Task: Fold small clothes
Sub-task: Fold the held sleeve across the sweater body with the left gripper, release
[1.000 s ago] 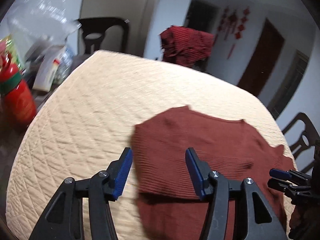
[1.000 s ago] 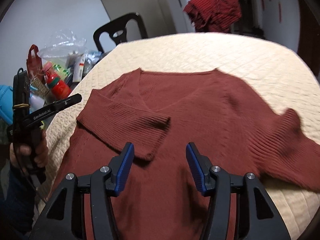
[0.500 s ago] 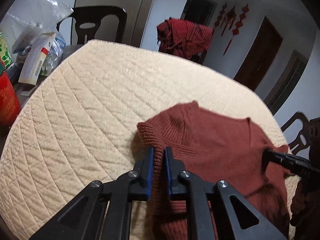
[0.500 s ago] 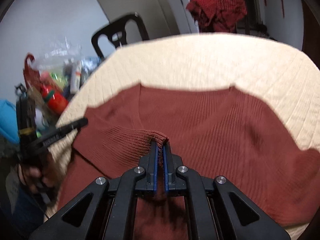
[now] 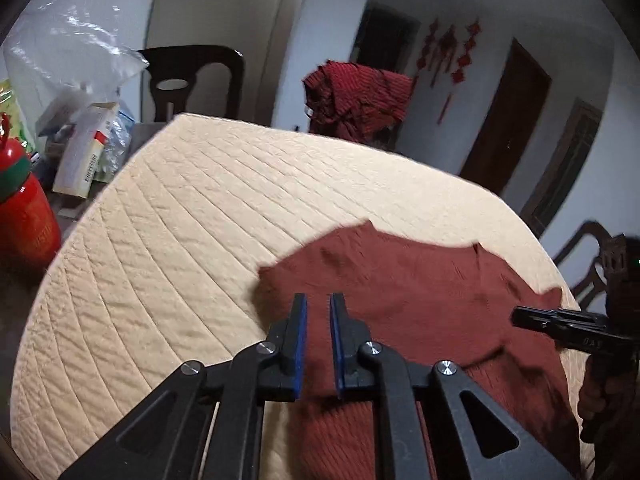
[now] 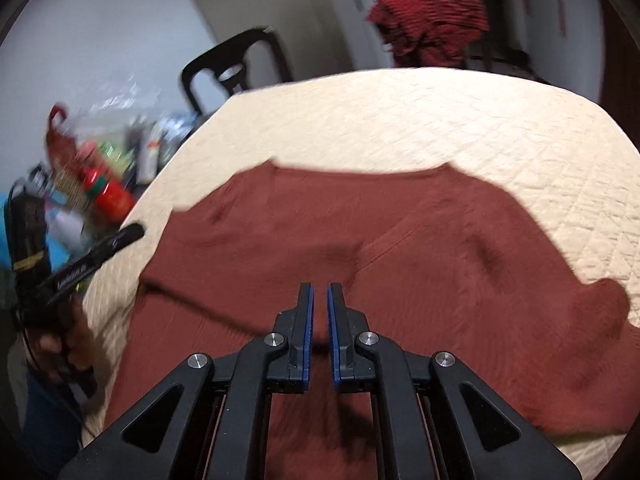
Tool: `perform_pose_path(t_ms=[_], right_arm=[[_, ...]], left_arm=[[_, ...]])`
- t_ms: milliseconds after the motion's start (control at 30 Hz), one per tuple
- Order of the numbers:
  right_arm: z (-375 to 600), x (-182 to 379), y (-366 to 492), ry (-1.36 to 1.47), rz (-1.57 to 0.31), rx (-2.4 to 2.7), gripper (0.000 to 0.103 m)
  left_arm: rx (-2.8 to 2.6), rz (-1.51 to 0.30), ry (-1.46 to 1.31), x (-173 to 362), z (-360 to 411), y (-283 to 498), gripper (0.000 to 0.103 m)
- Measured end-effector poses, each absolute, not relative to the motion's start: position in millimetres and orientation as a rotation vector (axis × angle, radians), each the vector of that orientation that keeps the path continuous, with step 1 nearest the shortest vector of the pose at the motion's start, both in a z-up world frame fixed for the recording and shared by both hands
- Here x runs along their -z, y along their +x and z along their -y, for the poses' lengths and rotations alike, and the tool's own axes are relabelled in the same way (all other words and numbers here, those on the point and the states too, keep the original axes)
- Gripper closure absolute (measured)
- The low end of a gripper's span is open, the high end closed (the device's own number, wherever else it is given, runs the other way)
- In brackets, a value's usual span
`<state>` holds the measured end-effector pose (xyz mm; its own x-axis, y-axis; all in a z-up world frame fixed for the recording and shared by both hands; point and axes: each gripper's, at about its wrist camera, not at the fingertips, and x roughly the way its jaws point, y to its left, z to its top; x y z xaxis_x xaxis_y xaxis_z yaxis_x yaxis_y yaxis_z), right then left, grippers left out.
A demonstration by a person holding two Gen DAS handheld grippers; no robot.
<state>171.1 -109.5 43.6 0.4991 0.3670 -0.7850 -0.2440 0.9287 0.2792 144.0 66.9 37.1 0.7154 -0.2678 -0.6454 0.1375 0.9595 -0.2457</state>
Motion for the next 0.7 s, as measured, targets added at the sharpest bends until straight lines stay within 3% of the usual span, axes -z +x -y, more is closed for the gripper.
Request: perform_pose_path(t_ms=[167,367,533,700], right_arm=[[105.1,-23.0,168.8,0.103,-1.038,-0.376,0.097],[120.5,-29.3,155.8,0.108,-1.038,-0.345,0.097],[131.7,-32.0,134.6,0.092,-1.019,-0.319,0.096],[158.8,-34.4,111.7,0.148,-0.993,-0.287,0.074]], left_arm=[[0.227,-0.853,-0.135,-3.7,-54.0,146.7,0.090],[0.227,-0.844,-0.168,-14.2,-60.7,135.8,0.089],[0.233,-0.832,-0.189,-21.6,-61.6,120.1,0.079],[0.244,-0.821,-0.171,-27.6,-51.8,112.8,0.071]])
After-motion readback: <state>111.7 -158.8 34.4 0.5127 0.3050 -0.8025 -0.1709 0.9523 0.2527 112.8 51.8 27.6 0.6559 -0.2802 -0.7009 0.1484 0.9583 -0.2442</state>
